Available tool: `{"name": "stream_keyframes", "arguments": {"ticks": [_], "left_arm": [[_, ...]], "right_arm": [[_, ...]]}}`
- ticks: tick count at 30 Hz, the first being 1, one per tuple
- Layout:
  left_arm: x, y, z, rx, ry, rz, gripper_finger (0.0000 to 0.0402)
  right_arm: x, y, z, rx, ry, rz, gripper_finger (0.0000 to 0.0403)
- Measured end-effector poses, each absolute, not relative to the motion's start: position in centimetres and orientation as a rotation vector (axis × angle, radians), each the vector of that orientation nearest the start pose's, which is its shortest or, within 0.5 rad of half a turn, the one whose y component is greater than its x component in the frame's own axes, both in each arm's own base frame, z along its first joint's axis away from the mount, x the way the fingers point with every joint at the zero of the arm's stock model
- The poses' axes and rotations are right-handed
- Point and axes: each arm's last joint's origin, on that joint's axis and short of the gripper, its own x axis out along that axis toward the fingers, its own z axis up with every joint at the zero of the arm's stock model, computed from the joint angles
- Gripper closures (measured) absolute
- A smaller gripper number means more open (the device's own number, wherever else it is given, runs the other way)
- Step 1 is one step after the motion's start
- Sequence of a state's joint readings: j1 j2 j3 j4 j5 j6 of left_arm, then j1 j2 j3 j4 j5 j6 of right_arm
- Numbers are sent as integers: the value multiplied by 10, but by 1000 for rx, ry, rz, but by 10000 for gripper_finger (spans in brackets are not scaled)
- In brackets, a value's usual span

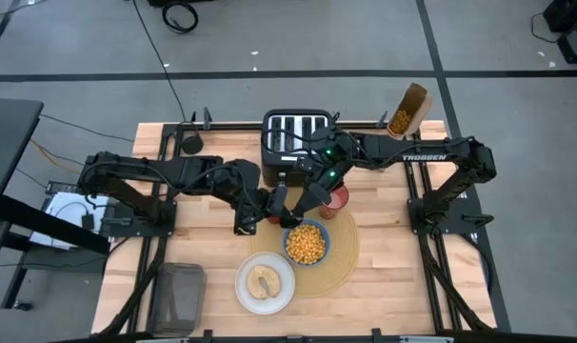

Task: Arrange a breakfast setting
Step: Put the spoon on the yellow tablemat to the right of the blue bowl

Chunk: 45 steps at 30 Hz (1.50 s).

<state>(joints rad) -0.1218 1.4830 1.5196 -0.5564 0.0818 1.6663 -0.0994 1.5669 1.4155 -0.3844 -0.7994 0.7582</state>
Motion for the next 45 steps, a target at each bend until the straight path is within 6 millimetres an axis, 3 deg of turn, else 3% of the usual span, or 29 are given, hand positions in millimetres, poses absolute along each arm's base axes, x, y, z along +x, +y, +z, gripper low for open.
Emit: {"name": "stream_keyframes", "arguments": {"ticks": [11,19,25,29,37,45], "left_arm": [[321,-39,389,1556,257,-535,349],[312,-37,397,1439,303,-464,248],[270,-28,425,1296,379,-284,171],[237,-23,441,1107,397,-184,150],[187,-11,453,616,453,-28,162],[140,-2,441,172,549,100,196]], "right_arm": [[347,-14,346,950,729,483,344],[346,-17,345,954,725,456,345],[336,-19,355,942,673,313,388],[324,-20,367,919,616,216,394],[309,-17,376,952,525,-119,396],[278,30,384,1063,432,-464,396]]}}
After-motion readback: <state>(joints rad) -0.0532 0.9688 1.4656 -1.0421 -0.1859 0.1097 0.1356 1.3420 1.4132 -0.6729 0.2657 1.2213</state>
